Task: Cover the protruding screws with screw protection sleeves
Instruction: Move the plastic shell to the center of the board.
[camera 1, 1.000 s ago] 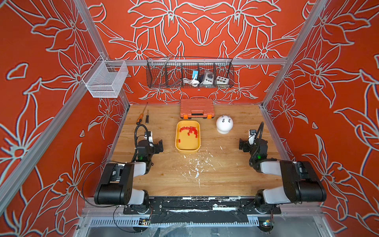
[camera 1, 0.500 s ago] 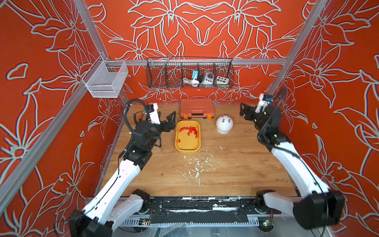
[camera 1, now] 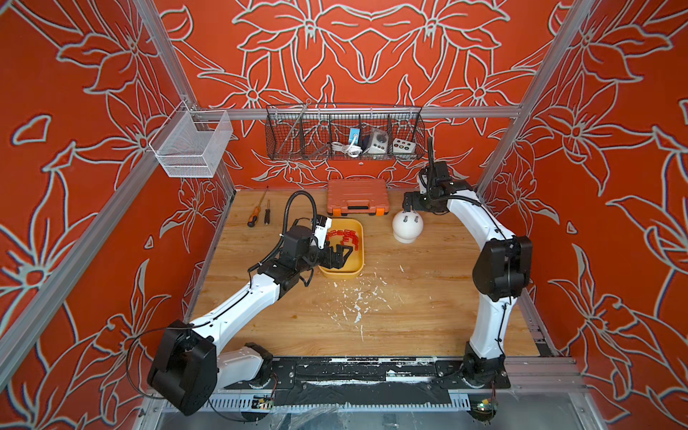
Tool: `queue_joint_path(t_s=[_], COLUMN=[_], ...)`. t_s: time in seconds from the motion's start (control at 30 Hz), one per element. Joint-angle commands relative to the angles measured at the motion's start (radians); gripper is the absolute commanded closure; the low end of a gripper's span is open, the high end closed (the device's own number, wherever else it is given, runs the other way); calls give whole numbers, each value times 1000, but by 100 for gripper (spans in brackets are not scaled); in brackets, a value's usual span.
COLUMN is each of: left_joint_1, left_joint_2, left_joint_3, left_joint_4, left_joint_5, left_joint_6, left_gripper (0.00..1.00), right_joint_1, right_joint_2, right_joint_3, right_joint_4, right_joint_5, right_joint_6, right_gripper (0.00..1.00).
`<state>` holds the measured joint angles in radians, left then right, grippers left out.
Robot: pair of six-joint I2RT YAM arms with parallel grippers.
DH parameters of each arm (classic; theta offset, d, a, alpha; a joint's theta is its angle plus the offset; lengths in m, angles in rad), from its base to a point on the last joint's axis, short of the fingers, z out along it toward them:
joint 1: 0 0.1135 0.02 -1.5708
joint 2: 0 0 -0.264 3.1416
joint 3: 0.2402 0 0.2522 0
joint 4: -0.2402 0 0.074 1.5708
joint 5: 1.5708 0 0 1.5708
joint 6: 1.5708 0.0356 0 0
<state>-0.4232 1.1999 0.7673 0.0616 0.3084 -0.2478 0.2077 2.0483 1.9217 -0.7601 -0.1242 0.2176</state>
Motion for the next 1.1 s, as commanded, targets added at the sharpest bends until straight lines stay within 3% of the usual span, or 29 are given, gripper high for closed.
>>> queue_joint_path(t_s=[0.0, 0.3, 0.6, 1.07], left_joint_1=[-5, -5, -5, -5], left_joint_2=[-23, -55, -51, -54], left_joint_3=[-13, -42, -48, -84], left_joint_4=[33, 27, 21, 18], left_joint_5=[33, -10, -8, -31], left_joint_6=[5, -4, 10, -10], left_gripper=[5, 5, 5, 7], right_joint_1=[-2, 12, 42, 136], right_joint_2=[71, 172, 58, -156], right_joint_3=[104, 143, -142, -512], right_joint_4=[-140, -182, -39, 90], right_joint_5=[16, -13, -31, 12], right_joint_6=[-41, -19, 60, 150], right_gripper=[1, 1, 3, 15])
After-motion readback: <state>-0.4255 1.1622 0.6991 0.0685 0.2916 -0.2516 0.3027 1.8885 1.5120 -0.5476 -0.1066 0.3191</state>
